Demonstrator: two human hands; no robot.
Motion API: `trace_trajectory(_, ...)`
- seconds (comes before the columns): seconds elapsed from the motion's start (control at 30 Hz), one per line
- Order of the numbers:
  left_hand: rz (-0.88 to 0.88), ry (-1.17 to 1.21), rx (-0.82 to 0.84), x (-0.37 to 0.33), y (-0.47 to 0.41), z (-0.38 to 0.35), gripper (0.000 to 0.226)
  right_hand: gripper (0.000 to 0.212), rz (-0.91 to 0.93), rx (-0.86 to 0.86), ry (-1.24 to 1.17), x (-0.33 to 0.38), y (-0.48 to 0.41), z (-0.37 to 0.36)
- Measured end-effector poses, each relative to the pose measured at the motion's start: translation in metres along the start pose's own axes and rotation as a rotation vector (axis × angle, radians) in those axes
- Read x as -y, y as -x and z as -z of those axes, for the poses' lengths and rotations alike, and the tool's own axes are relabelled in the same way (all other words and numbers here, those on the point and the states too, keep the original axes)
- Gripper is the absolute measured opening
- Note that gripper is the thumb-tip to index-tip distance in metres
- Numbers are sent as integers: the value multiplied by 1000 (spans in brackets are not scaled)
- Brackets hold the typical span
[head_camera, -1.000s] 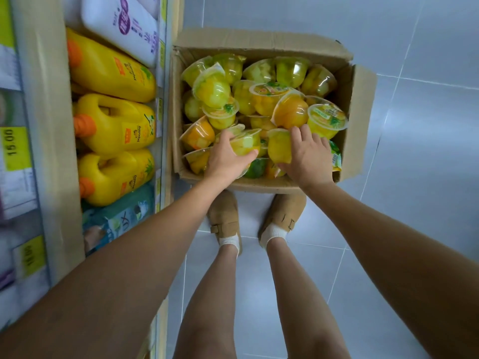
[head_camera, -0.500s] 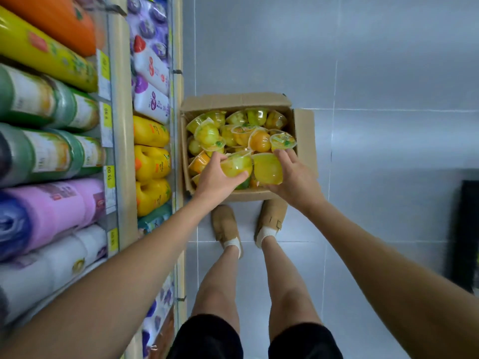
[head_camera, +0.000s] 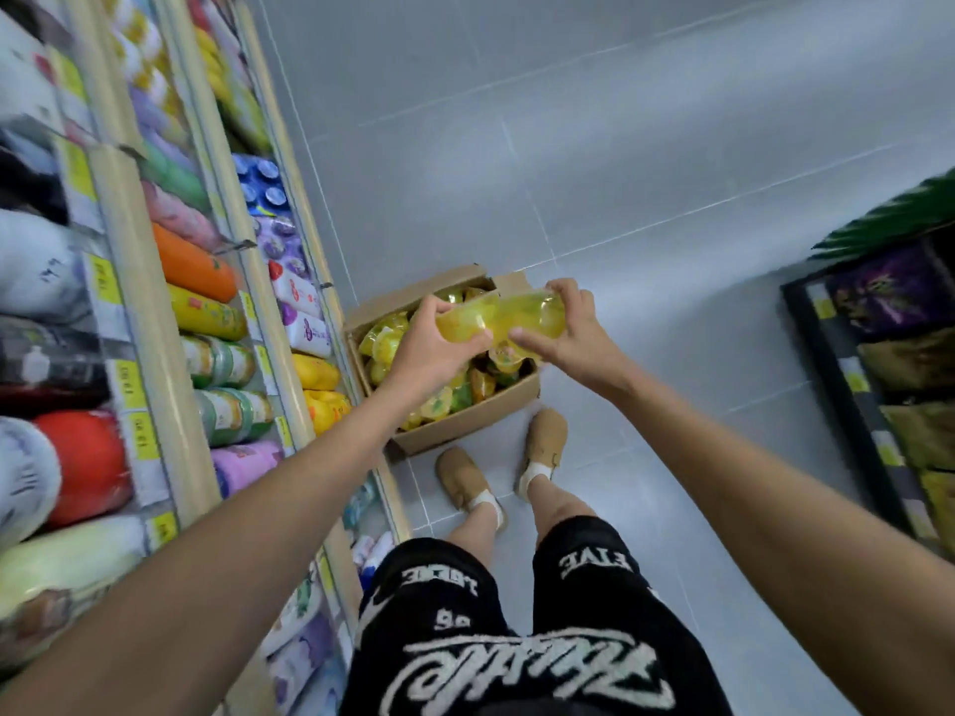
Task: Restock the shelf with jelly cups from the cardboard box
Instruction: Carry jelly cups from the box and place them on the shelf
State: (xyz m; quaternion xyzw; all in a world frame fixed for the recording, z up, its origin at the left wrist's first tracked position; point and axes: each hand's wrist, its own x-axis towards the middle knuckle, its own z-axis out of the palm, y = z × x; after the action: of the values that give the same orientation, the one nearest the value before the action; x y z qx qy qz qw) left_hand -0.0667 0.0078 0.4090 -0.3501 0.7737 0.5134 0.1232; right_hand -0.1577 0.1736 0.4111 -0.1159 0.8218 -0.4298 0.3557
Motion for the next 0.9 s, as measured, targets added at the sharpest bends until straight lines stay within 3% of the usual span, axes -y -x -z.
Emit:
trace_trajectory(0.1,-86,-53,45,-33,14,-4,49,35,-15,-131,-150,5,24,24)
trace_trajectory(0.17,-152,-93,72,-59,23,-12,47,30,-42,-221,-226,8,41,44)
trace_trajectory(0.23,-199,-99,119,-83,29,-25,48,34,-71,-286,-293,3,57,65)
trace_trajectory(0.33,-256,-64,210,-120,40,-52,56,59,-126,-384,-471,-12,81,101)
trace_trajectory(0.5,-326,-35,344,-170,71,-113,62,90,-225,-344,-884,-43,135,171)
trace_trajectory(0.53,-334,-37,364,-178,79,-128,63,92,-208,-326,-925,-52,148,184)
trace_trajectory(0.63,-383,-52,396,-202,106,-177,63,60,-159,-342,-949,-82,194,219)
trace_trajectory(0.67,-394,-54,408,-211,115,-195,64,65,-166,-385,-943,-91,212,231)
trace_trajectory(0.77,-378,-17,494,-239,142,-247,95,90,-176,-493,-925,-117,262,269)
trace_trajectory(0.83,-346,14,566,-259,162,-281,117,83,-185,-555,-927,-130,296,297)
trace_trajectory(0.9,-344,65,642,-282,185,-313,120,67,-174,-611,-916,-142,328,325)
